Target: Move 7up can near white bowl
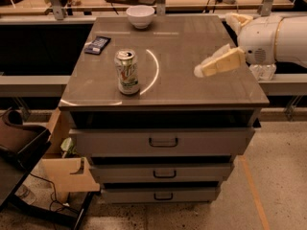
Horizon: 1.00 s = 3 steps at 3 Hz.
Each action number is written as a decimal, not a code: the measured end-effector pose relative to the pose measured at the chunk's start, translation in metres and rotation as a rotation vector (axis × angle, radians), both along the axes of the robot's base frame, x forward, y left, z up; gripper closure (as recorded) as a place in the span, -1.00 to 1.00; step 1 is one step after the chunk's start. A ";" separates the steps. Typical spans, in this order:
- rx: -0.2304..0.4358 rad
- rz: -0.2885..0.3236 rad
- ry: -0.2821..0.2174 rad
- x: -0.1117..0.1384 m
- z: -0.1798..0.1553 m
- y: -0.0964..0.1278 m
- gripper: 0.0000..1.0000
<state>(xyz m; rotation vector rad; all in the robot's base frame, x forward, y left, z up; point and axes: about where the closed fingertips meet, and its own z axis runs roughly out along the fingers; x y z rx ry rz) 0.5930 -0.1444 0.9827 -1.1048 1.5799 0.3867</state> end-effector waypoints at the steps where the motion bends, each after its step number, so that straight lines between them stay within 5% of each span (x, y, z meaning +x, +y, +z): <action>1: 0.031 0.015 0.006 0.002 0.000 0.008 -1.00; 2: 0.053 0.034 0.014 0.002 -0.006 0.021 -1.00; 3: 0.116 0.109 0.042 0.002 -0.023 0.064 -1.00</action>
Offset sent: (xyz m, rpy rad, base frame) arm 0.0026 0.0386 -0.0134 0.1012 0.0262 0.0576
